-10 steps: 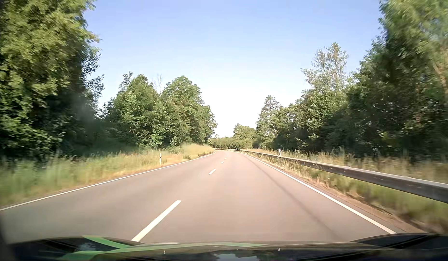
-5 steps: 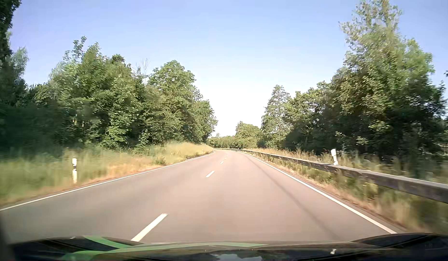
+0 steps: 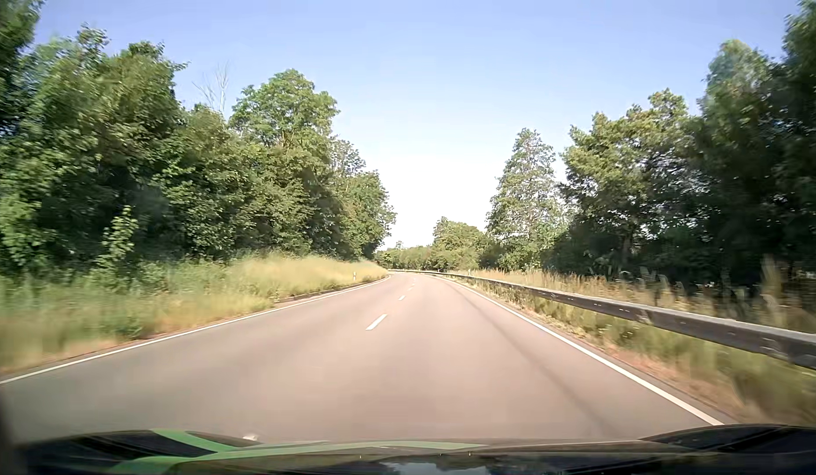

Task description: Follow the waypoints while adhering to traffic rules and regulations

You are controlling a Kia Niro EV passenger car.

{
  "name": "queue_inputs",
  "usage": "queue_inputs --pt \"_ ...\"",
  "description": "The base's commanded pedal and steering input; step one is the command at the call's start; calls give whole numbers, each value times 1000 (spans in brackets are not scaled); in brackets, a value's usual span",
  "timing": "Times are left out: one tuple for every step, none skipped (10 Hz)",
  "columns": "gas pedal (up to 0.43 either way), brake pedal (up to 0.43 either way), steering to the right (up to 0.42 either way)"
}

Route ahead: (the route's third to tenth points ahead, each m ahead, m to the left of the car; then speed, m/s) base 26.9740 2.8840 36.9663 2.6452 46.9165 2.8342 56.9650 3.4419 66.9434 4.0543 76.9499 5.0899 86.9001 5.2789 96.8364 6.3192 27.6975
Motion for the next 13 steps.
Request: queue_inputs --pt "299 0 -5" --pt "311 0 -5" --pt "311 0 -4" --pt "311 0 -5" --pt "299 0 -5" --pt "299 0 -5" --pt "299 0 -5" --pt "299 0 -4" --pt "299 0 -5" --pt "311 0 -5" --pt "311 0 -5" --pt "311 0 -5" --pt "311 0 -4"
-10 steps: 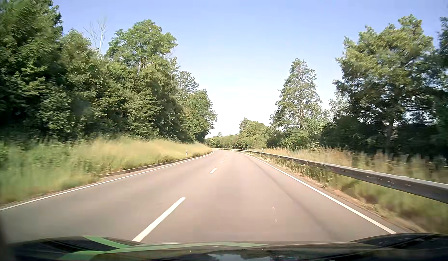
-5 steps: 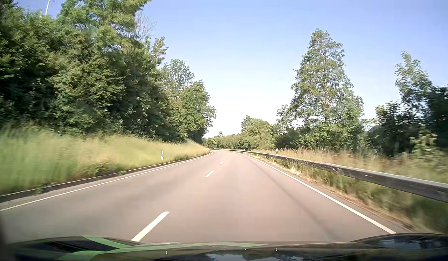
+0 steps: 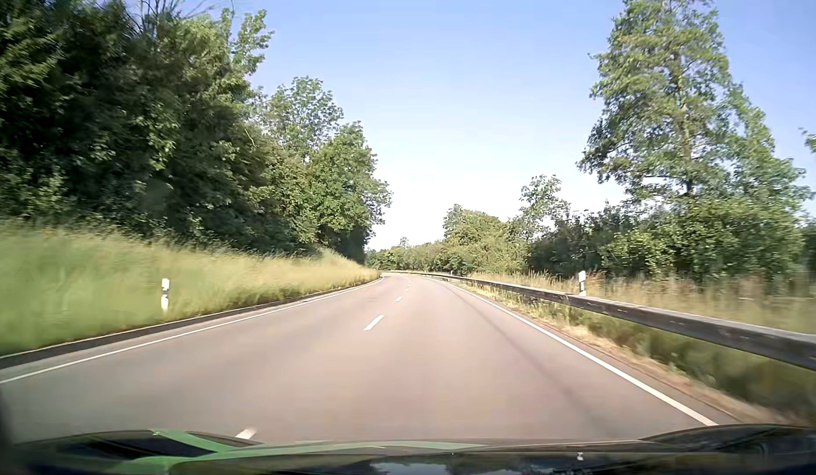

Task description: Follow the waypoints while adhering to traffic rules and regulations

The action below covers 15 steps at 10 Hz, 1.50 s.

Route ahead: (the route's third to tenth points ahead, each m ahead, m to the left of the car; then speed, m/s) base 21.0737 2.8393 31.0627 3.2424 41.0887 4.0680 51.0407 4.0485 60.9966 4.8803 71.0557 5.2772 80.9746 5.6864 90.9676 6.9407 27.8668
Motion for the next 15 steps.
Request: queue_inputs --pt "299 0 -5" --pt "280 0 -5" --pt "280 0 -5" --pt "280 0 -6" --pt "280 0 -6" --pt "280 0 -6" --pt "280 0 -7" --pt "280 0 -6" --pt "248 0 -7" --pt "240 0 -7" --pt "240 0 -7" --pt "240 0 -7" --pt "248 0 -7" --pt "248 0 -8" --pt "260 0 -8"
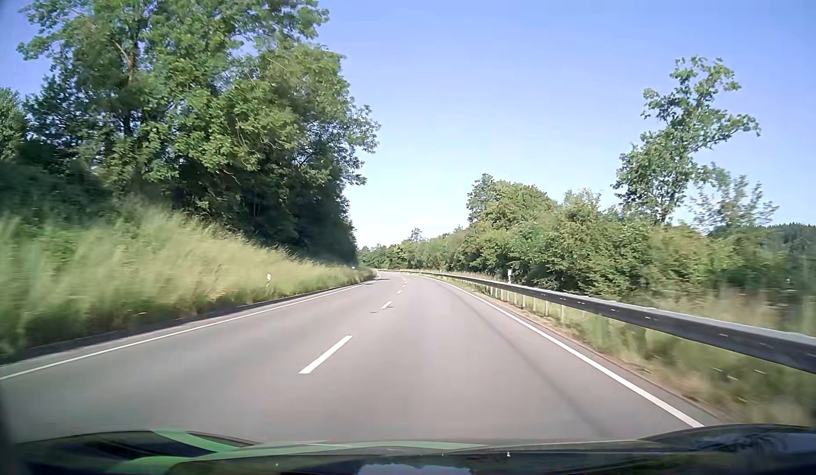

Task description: Follow the waypoints while adhering to traffic rules and regulations

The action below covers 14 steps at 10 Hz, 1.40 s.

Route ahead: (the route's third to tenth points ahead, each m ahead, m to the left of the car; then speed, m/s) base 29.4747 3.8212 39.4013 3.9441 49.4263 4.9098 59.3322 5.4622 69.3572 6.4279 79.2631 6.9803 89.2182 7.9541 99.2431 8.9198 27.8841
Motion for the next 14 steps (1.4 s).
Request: queue_inputs --pt "260 0 -8" --pt "268 0 -8" --pt "268 0 -8" --pt "268 0 -8" --pt "260 0 -8" --pt "248 0 -8" --pt "240 0 -8" --pt "240 0 -8" --pt "240 0 -8" --pt "240 0 -8" --pt "260 0 -8" --pt "268 0 -9" --pt "268 0 -8" --pt "280 0 -8"
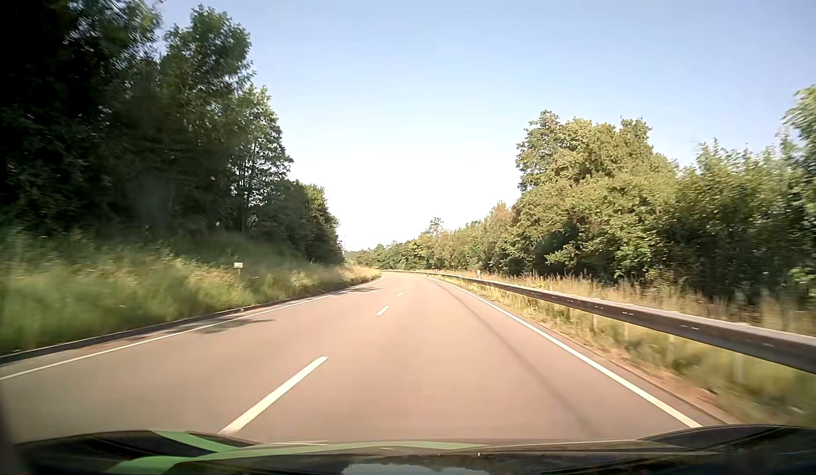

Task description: Follow the waypoints while adhering to traffic rules and regulations

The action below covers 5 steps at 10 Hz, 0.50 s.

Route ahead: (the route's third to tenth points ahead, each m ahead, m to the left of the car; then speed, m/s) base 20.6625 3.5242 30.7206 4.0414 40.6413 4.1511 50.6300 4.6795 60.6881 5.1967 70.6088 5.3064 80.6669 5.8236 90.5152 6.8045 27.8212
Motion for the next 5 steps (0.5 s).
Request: queue_inputs --pt "280 0 -8" --pt "280 0 -8" --pt "287 0 -8" --pt "287 0 -8" --pt "287 0 -8"
